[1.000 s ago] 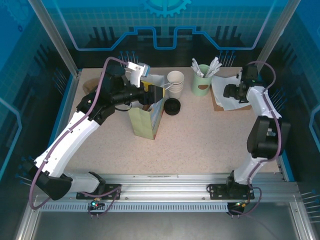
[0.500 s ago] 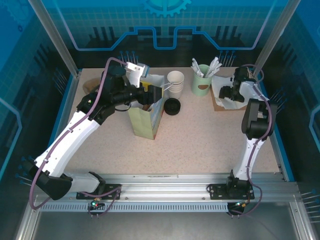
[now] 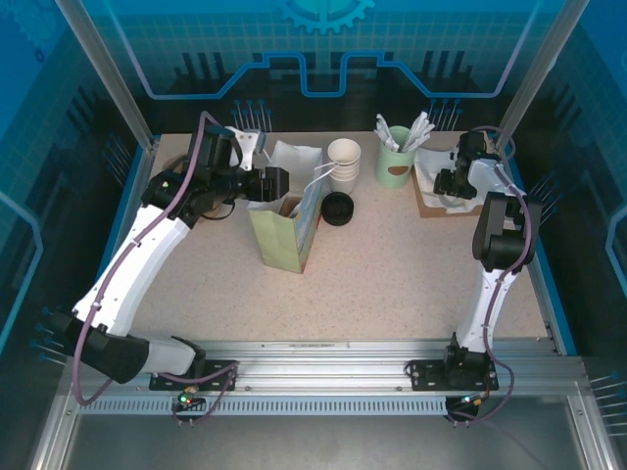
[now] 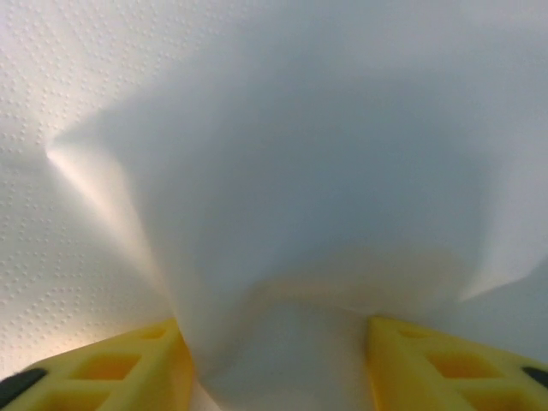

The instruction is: Pack the takeout coffee

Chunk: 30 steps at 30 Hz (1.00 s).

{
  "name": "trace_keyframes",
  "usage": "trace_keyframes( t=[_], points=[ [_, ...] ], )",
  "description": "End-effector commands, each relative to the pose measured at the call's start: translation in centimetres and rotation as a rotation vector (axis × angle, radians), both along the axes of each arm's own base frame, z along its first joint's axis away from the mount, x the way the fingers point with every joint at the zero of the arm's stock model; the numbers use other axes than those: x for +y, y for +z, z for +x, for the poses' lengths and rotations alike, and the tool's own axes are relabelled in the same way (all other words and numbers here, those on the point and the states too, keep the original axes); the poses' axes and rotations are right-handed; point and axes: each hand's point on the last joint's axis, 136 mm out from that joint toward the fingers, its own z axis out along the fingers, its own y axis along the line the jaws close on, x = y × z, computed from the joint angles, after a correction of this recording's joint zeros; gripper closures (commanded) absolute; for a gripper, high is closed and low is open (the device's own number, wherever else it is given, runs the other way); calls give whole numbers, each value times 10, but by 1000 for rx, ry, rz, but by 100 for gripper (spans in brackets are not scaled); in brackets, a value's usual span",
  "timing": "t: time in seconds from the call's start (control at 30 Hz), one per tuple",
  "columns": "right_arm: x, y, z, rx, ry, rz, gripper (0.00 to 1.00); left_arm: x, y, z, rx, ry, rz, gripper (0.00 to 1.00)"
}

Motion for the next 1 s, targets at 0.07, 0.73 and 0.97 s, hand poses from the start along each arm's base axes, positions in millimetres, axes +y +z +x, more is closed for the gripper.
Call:
trace_keyframes(
  t=[0.07,0.73,0.97],
  points=[
    [7,2,2,-1,15,8,55,4,-2,-7,26,-25,57,27],
    [5,62,2,-101,16,-13,77,2,-2,-11,0,-50,58,27],
    [5,76,-2,-119,17,-18,88,3,0,-11,-12,-50,59,27]
  ],
)
